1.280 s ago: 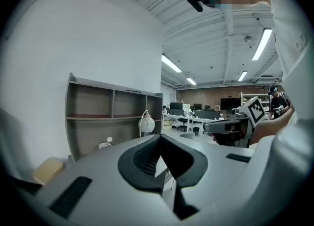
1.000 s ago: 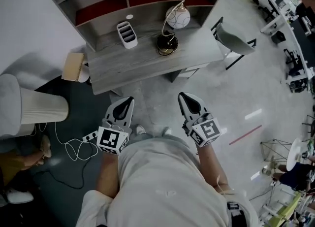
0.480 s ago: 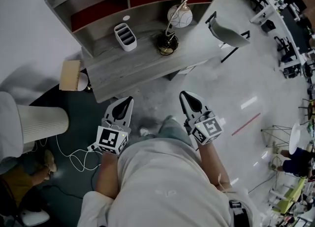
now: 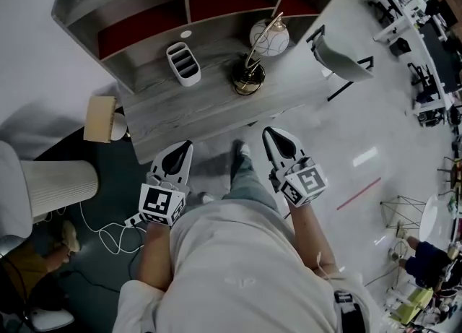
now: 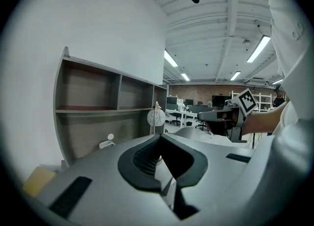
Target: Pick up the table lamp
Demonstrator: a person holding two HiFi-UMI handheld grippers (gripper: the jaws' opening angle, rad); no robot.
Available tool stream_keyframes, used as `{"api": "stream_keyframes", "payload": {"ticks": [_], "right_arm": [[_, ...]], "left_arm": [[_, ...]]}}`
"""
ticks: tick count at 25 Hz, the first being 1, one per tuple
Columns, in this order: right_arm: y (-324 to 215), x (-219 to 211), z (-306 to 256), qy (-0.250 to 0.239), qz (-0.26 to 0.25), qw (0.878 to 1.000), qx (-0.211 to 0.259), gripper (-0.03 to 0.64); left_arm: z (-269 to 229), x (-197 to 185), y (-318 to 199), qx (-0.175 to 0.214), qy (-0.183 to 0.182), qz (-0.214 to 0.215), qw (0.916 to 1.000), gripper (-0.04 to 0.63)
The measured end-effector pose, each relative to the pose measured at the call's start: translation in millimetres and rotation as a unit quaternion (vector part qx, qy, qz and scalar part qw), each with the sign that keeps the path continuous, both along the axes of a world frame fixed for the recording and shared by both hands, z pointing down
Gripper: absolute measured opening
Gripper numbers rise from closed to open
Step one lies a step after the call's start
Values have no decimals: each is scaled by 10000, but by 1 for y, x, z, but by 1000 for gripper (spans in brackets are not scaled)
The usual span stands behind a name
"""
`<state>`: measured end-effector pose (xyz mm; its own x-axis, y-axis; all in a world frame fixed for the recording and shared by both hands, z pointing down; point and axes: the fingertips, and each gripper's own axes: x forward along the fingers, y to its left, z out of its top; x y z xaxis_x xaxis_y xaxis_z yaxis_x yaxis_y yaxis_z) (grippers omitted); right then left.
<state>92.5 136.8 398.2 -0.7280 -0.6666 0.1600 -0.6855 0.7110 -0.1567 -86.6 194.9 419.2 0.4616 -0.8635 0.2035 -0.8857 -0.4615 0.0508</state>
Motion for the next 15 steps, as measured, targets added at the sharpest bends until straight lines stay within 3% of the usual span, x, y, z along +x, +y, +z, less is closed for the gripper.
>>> {"api": "stream_keyframes", "payload": {"ticks": [15], "right_arm": [[-194,4,7,-93,-989,9948,-214,32]], "left_arm": [[-3,21,-152,-327,13,-1017,9943,17]]}}
